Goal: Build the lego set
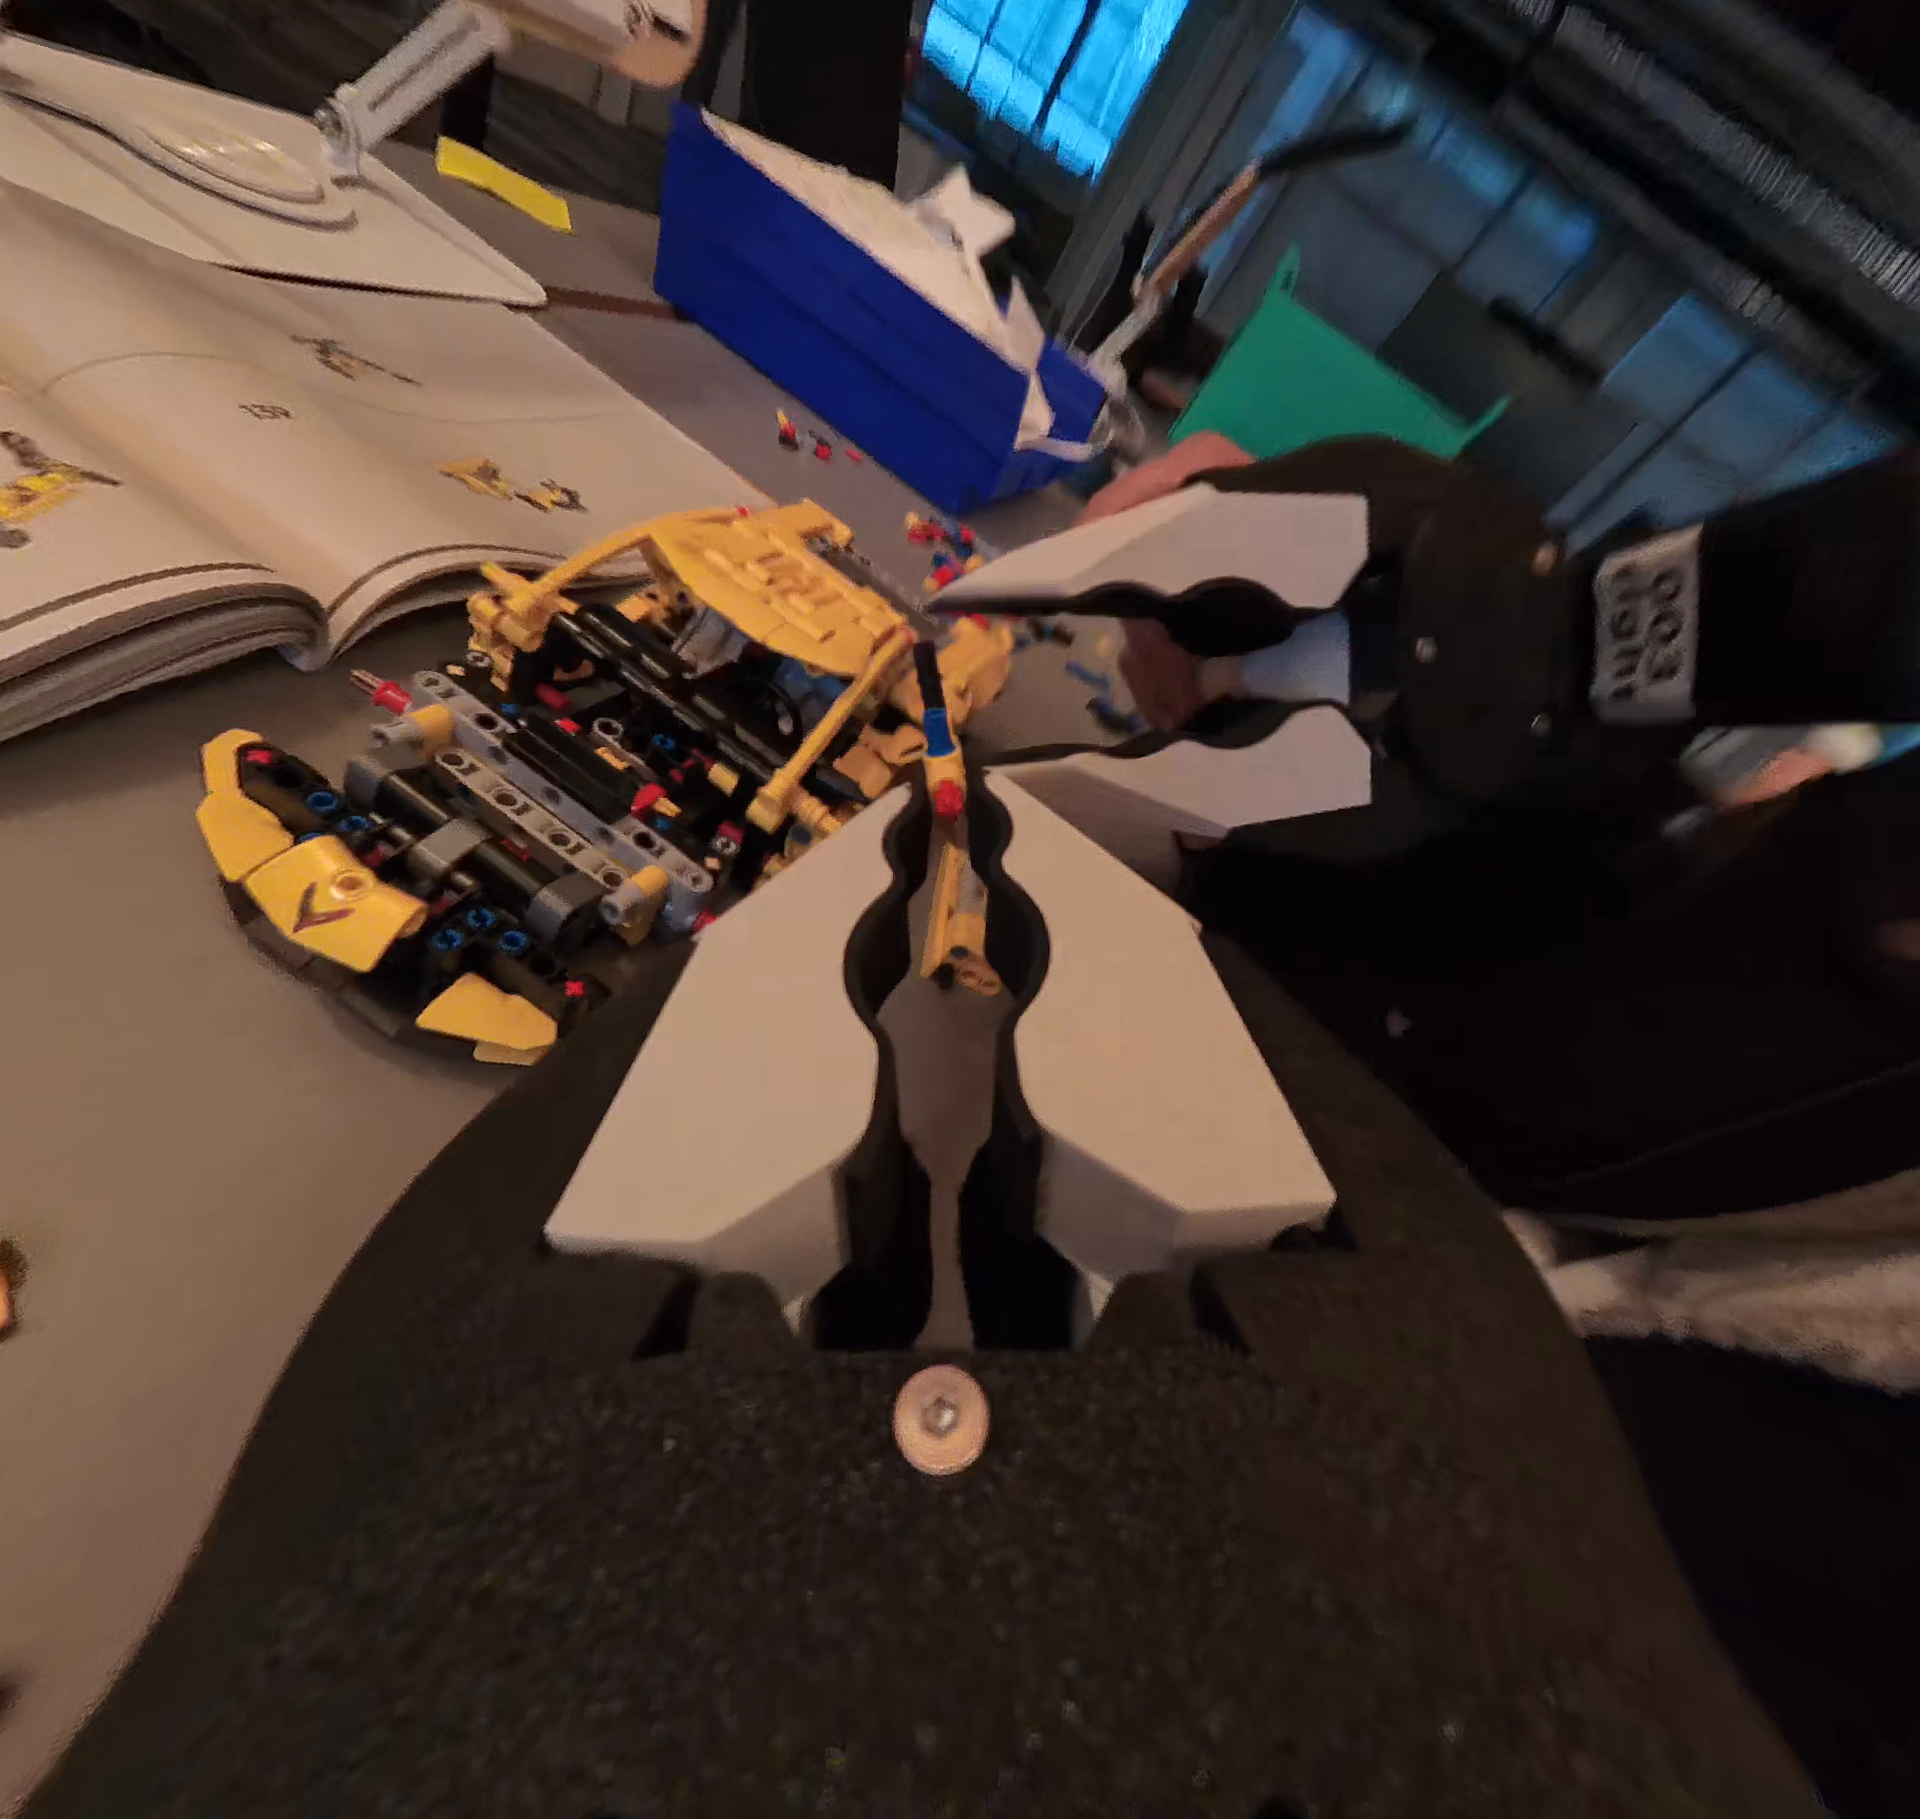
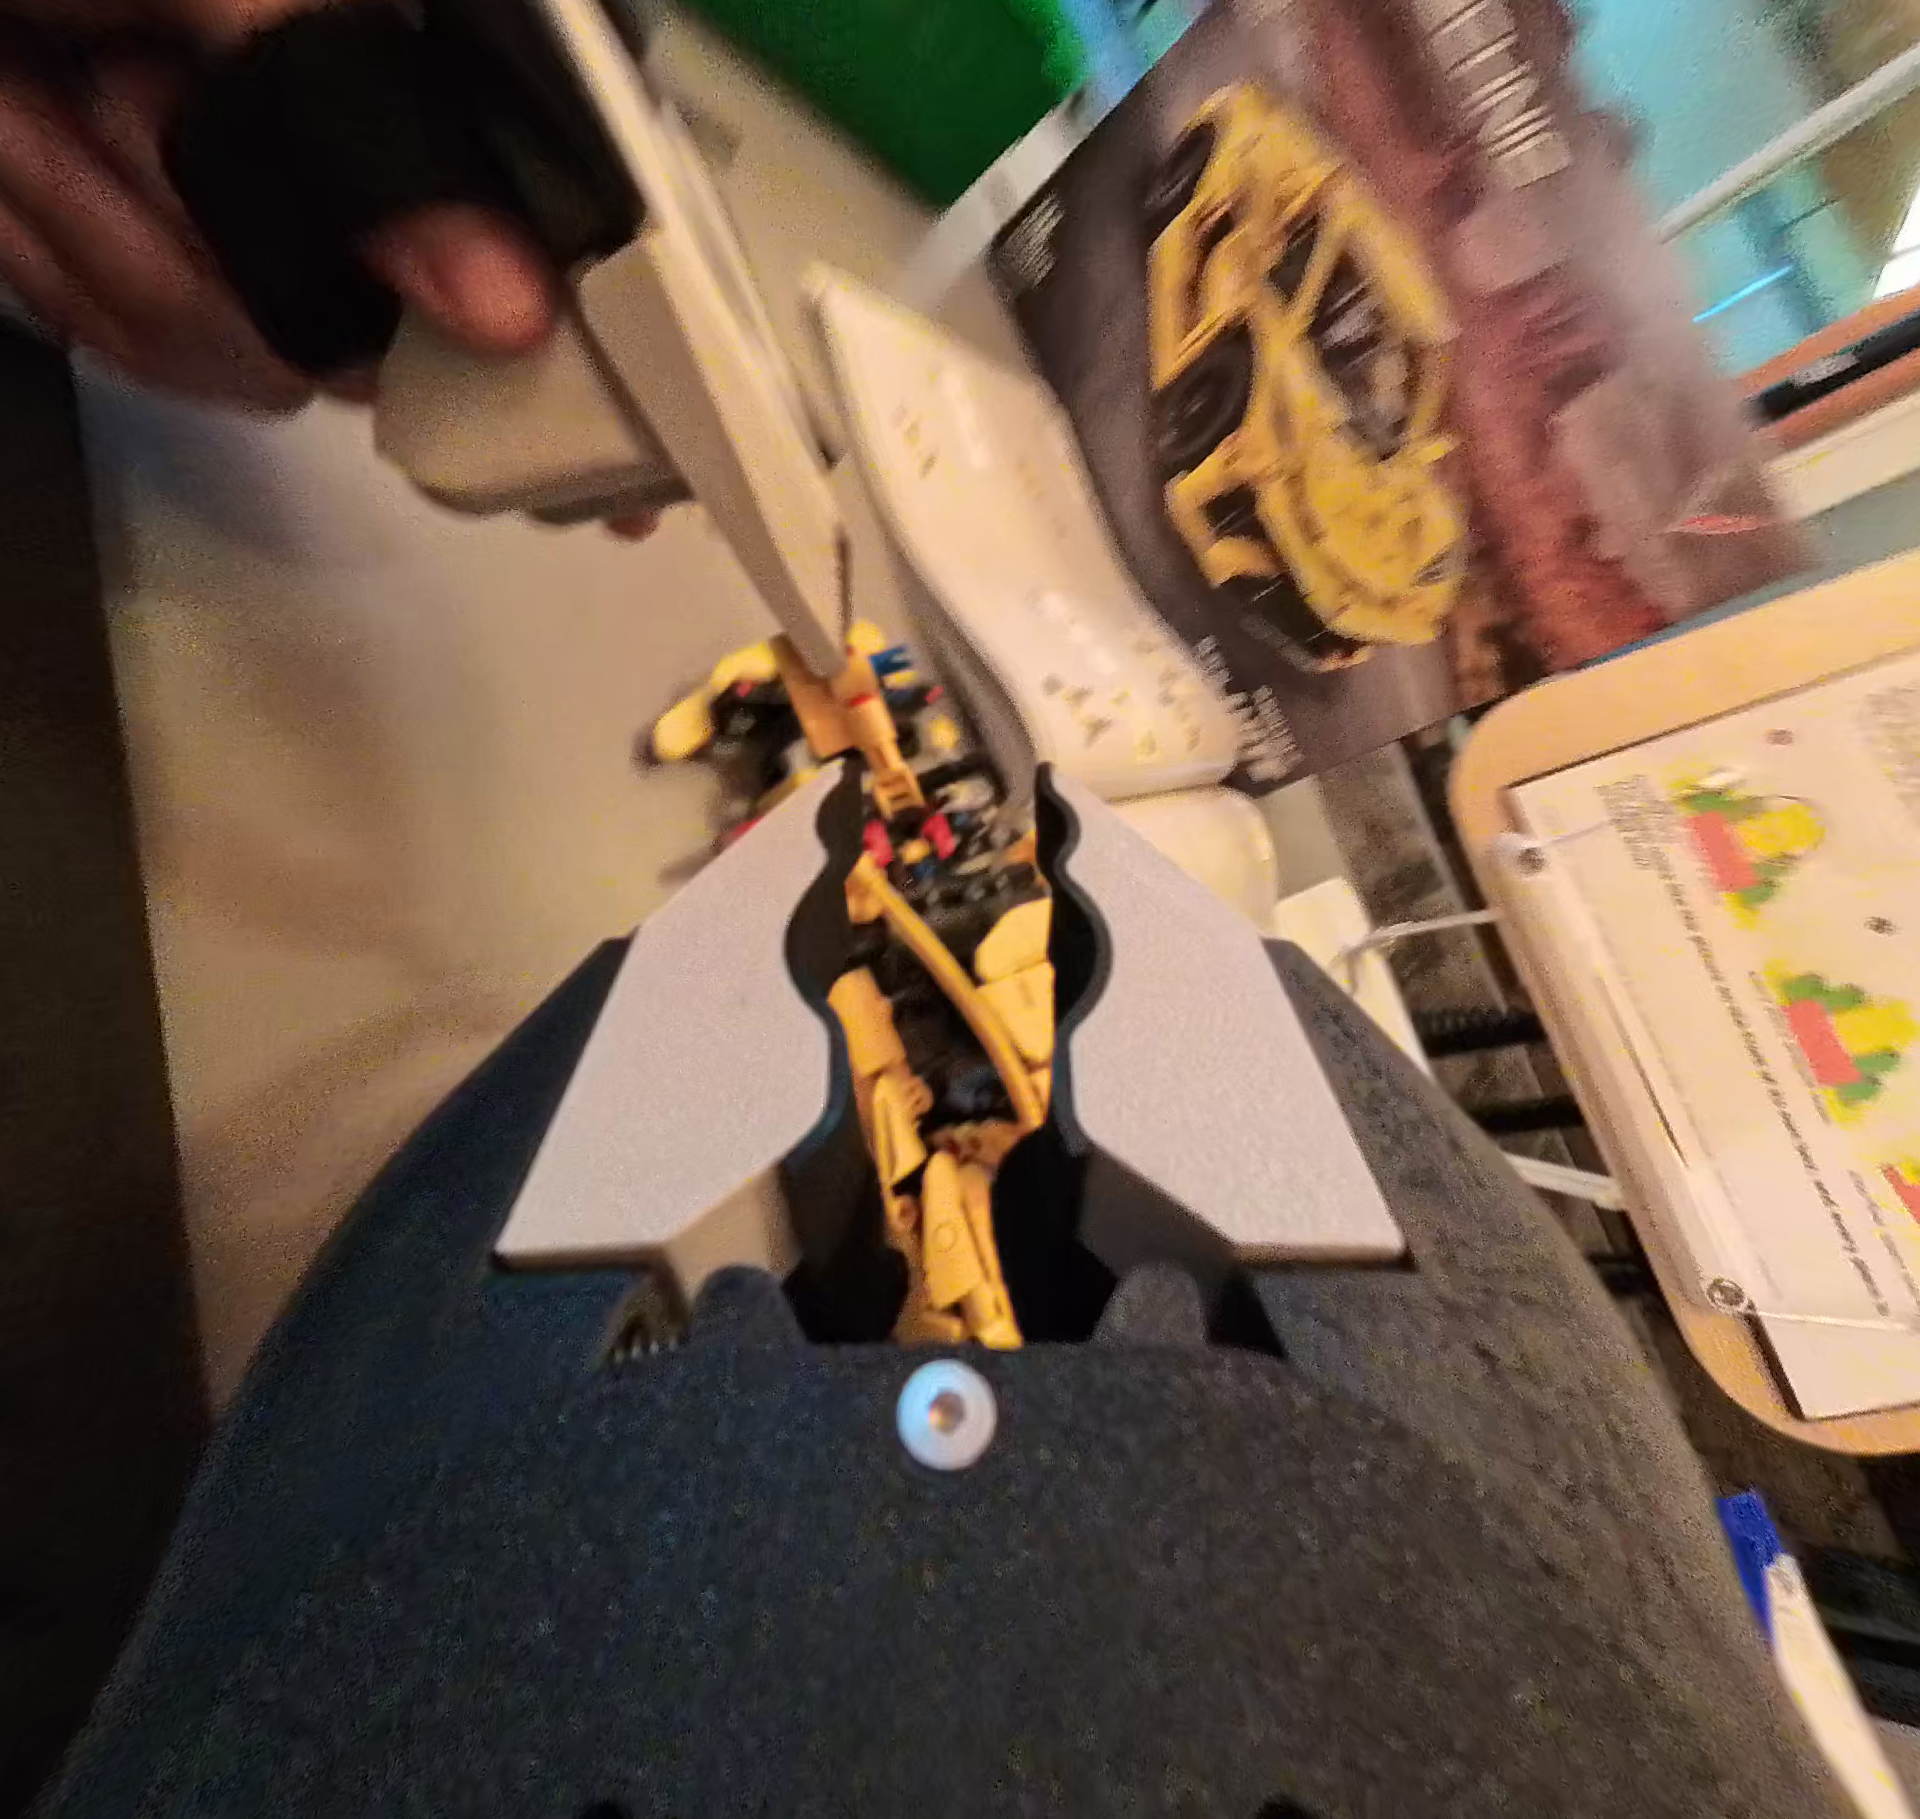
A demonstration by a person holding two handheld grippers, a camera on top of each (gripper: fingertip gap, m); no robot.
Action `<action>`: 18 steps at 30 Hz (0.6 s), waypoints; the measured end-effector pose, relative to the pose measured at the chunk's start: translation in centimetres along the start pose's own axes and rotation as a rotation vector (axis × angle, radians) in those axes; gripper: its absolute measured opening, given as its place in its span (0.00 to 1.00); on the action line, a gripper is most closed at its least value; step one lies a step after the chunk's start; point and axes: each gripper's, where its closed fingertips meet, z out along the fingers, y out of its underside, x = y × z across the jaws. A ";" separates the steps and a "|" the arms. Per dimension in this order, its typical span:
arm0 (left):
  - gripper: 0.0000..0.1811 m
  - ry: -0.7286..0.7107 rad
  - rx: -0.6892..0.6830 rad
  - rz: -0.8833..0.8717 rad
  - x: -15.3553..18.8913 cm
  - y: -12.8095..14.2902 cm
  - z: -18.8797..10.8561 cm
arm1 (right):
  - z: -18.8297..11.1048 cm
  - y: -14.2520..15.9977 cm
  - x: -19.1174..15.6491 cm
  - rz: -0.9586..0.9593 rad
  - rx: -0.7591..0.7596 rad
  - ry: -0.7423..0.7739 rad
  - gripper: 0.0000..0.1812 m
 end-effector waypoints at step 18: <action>0.04 0.191 0.525 -0.139 4.5 -5.9 -1.6 | -2.7 -6.9 3.2 1.409 0.723 -0.452 0.03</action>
